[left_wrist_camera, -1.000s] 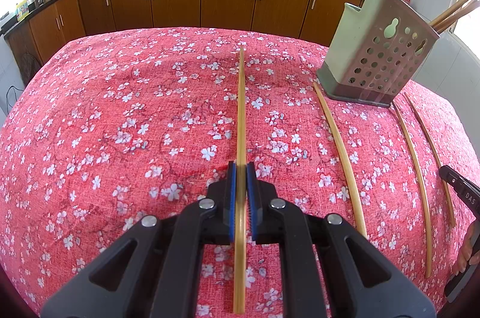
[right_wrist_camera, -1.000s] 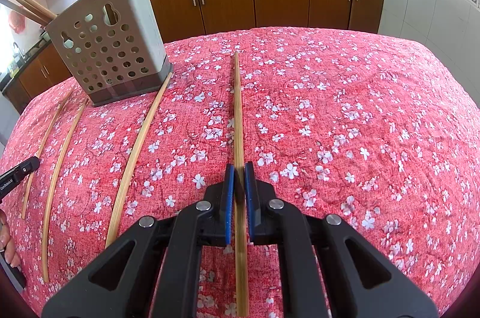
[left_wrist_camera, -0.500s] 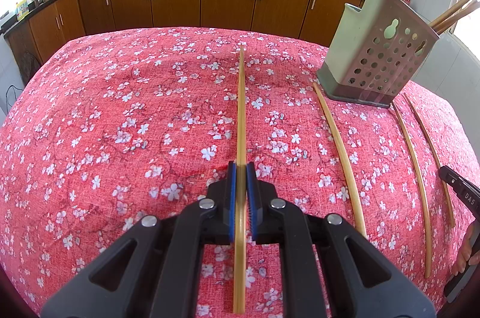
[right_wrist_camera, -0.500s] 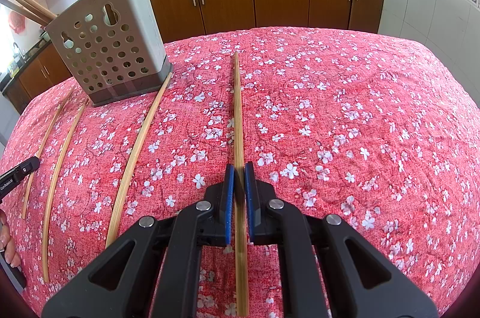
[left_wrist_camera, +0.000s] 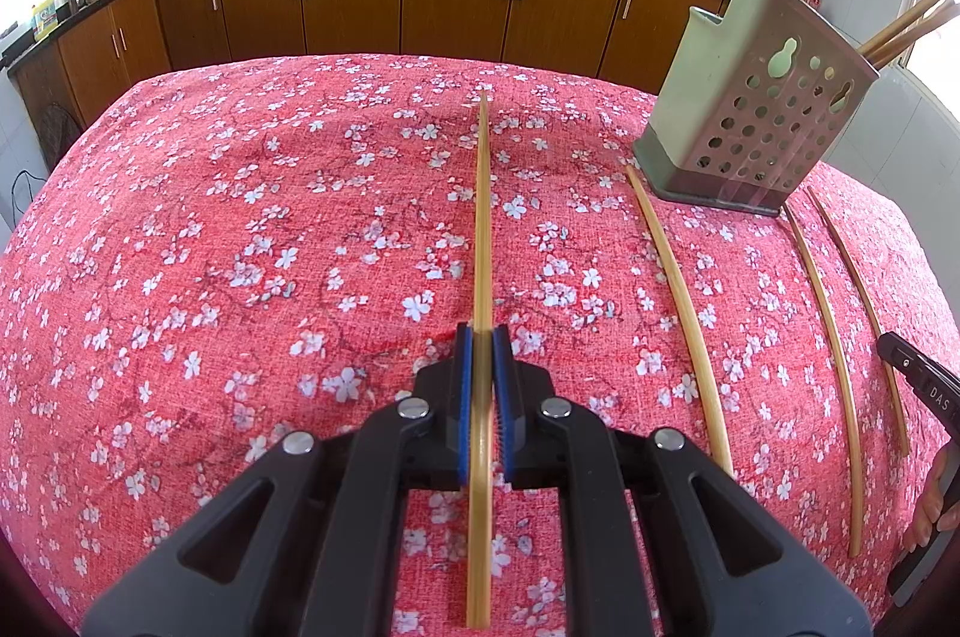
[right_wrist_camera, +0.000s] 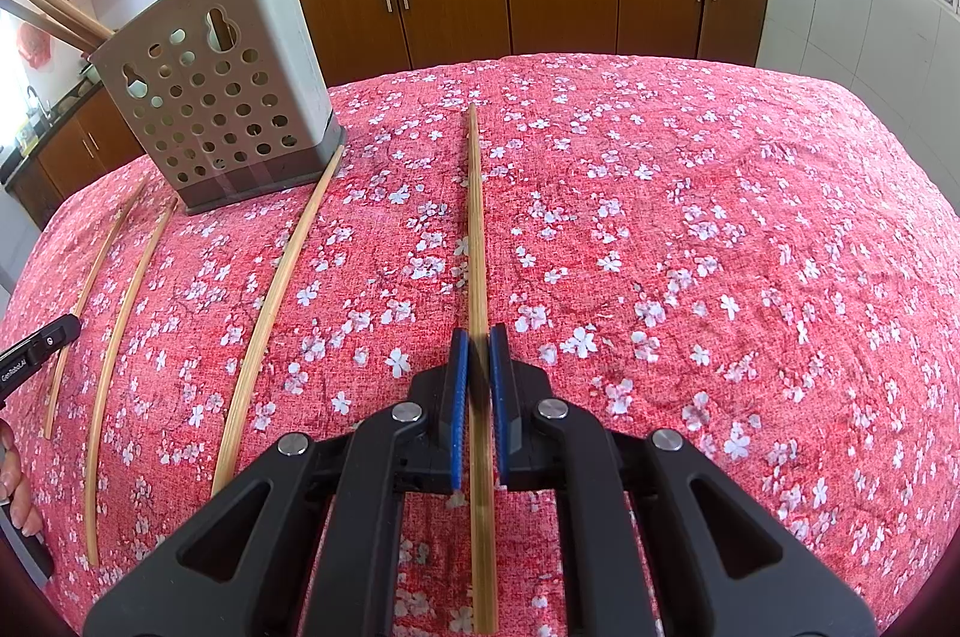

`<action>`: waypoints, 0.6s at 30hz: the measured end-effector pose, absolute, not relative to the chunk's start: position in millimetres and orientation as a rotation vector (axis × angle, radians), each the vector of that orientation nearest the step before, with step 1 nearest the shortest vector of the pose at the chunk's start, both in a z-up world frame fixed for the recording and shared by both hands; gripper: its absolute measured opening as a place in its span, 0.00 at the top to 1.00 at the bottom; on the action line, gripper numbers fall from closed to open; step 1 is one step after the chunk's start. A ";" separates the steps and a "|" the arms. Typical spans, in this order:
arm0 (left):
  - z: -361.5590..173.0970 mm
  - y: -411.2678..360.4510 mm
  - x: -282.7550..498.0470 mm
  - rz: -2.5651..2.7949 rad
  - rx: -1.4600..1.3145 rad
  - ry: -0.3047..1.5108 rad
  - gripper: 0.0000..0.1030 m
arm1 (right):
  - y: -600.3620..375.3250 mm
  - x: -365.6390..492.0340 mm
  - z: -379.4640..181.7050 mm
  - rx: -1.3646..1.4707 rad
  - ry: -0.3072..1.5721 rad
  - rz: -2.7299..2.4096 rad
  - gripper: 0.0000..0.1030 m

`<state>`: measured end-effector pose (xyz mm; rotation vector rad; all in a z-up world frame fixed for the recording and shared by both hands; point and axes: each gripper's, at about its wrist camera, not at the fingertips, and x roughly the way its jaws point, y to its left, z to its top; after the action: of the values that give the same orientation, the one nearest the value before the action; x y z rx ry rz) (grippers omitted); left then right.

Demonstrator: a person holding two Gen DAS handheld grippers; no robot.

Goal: Organize utensils
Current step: 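Hold the grasped chopsticks on the cloth with both tools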

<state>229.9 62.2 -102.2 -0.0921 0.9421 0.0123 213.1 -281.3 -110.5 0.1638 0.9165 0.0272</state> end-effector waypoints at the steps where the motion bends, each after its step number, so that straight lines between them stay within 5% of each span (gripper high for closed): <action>1: -102.2 62.4 229.9 0.012 -0.092 0.942 0.89 | -281.7 213.1 -110.5 0.164 0.916 0.027 0.92; 18: -102.2 62.6 230.0 0.011 -0.093 0.943 0.89 | -282.1 214.4 -110.7 0.165 0.917 0.026 0.92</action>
<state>230.0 62.6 -102.2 -0.0932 0.9430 0.0111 214.4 -282.1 -110.7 0.1654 0.9172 0.0264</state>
